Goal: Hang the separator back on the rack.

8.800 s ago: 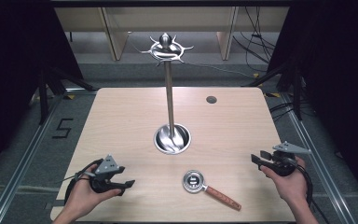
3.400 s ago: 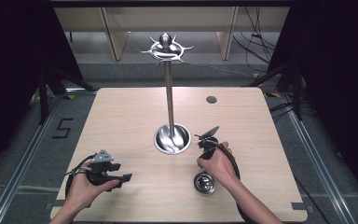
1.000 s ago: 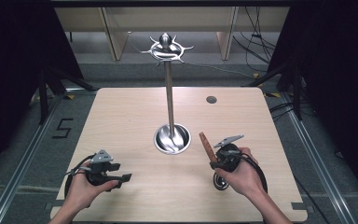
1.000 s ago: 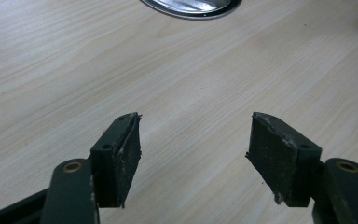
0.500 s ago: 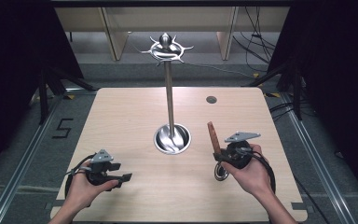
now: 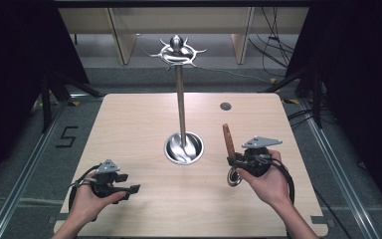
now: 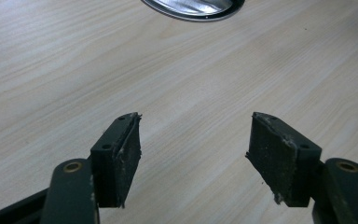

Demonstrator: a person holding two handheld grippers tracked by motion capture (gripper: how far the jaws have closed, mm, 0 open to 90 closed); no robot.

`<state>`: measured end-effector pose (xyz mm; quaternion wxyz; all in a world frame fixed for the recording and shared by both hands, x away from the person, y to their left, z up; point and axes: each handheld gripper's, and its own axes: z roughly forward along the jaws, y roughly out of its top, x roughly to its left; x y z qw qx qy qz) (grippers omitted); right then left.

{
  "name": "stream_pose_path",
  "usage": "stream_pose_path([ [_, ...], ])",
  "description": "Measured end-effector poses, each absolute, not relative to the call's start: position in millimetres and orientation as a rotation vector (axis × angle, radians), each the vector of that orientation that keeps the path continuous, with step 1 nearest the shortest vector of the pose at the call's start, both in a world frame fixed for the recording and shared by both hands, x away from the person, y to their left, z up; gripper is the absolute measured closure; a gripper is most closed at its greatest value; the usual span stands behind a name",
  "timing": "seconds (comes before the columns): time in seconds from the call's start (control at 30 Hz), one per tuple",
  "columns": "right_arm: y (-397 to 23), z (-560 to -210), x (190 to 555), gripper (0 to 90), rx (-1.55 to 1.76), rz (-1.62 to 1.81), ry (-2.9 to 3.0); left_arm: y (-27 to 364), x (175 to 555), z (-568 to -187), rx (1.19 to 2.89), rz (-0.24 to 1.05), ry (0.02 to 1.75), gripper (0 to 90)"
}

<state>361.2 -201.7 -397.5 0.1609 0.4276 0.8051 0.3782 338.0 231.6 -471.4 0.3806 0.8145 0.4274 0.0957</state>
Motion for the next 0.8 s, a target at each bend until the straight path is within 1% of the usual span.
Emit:
stream_pose_path([
  [0.1,-200,-395,362,69.7,1.251,1.135,2.29,232,337,-470,2.075,0.241,1.089,33.2],
  [0.2,-200,-391,361,69.7,1.251,1.115,2.296,233,337,-471,2.07,0.255,1.095,33.2],
  [0.33,-201,-387,365,69.7,1.187,1.115,2.293,233,338,-471,2.072,0.241,1.094,33.2],
  [0.43,-198,-383,365,69.7,1.213,1.176,2.282,233,338,-471,2.072,0.243,1.095,33.3],
  [0.47,-199,-382,366,69.7,1.175,1.162,2.293,233,338,-471,2.071,0.243,1.095,33.3],
  [0.8,-197,-371,369,69.7,1.159,1.199,2.268,233,337,-471,2.064,0.241,1.099,33.0],
])
